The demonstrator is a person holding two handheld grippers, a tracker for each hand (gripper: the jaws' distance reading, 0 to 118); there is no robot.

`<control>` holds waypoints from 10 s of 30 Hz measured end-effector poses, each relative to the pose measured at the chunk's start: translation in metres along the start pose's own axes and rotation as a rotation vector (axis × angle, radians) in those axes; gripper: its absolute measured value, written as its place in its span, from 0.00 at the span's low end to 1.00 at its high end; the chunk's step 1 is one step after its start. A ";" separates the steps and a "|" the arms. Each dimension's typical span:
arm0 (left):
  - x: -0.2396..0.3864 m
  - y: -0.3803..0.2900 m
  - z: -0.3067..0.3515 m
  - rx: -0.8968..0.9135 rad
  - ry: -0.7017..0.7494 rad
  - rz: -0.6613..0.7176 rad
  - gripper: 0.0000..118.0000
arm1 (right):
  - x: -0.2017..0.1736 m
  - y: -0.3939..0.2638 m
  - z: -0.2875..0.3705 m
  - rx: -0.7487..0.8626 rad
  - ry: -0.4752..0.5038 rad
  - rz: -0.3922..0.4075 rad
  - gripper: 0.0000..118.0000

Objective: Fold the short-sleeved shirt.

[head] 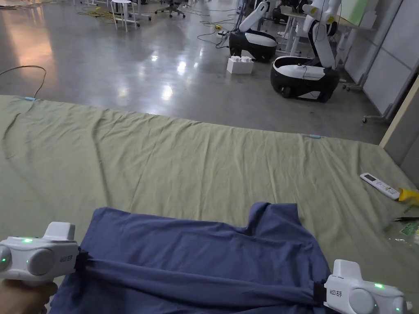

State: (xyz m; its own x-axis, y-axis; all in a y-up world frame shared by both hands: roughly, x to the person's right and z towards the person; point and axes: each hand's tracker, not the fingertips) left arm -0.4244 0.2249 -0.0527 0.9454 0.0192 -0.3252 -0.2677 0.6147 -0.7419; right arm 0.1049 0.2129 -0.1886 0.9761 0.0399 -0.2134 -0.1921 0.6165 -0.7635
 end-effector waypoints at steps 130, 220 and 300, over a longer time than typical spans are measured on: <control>-0.045 -0.140 0.150 -0.001 -0.051 0.031 0.02 | 0.019 -0.137 0.151 -0.021 -0.006 0.131 0.06; 0.018 0.050 -0.081 -0.077 0.015 -0.114 0.31 | -0.057 -0.074 0.094 0.417 -0.074 0.068 0.02; -0.027 -0.187 0.102 0.012 -0.028 0.032 0.05 | 0.013 -0.203 0.099 0.005 -0.057 0.159 0.03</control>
State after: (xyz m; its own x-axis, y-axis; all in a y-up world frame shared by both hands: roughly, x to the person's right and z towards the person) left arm -0.3812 0.1894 0.1548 0.9412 0.0608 -0.3323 -0.2960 0.6225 -0.7245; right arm 0.1661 0.1664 0.0241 0.9378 0.1813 -0.2961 -0.3439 0.6025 -0.7202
